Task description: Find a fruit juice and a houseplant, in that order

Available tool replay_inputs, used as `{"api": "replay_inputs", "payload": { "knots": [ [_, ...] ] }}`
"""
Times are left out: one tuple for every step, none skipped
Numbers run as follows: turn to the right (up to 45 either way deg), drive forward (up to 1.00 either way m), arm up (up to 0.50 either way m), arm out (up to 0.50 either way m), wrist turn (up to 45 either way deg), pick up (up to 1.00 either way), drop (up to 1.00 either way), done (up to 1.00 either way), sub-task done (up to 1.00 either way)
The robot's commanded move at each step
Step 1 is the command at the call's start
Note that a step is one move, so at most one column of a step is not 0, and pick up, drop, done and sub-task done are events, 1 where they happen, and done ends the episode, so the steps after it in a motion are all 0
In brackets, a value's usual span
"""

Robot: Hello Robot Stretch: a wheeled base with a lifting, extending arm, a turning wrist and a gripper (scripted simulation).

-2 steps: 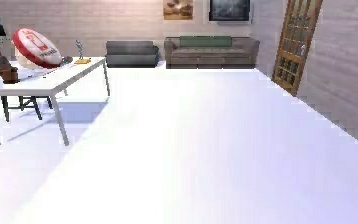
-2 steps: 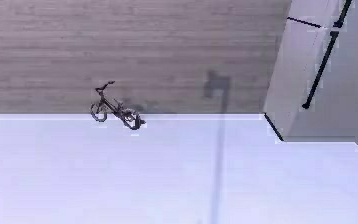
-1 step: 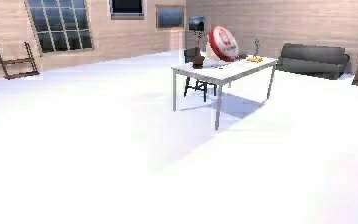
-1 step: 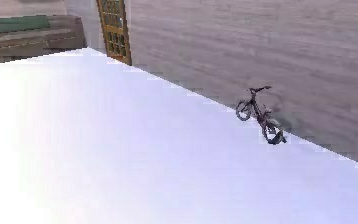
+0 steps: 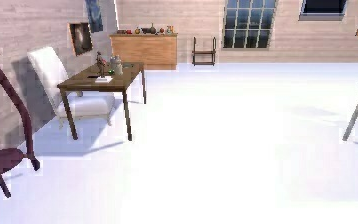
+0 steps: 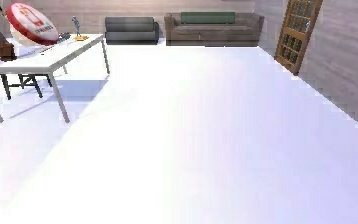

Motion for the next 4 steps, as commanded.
{"api": "replay_inputs", "payload": {
  "knots": [
    [-6.0,0.00,0.00,0.00,0.0,0.00,0.00,0.00,0.00],
    [0.0,1.00,0.00,0.00,0.0,0.00,0.00,0.00,0.00],
    [0.0,0.75,0.00,0.00,0.0,0.00,0.00,0.00,0.00],
    [-24.0,0.00,0.00,0.00,0.0,0.00,0.00,0.00,0.00]
  ]
}}
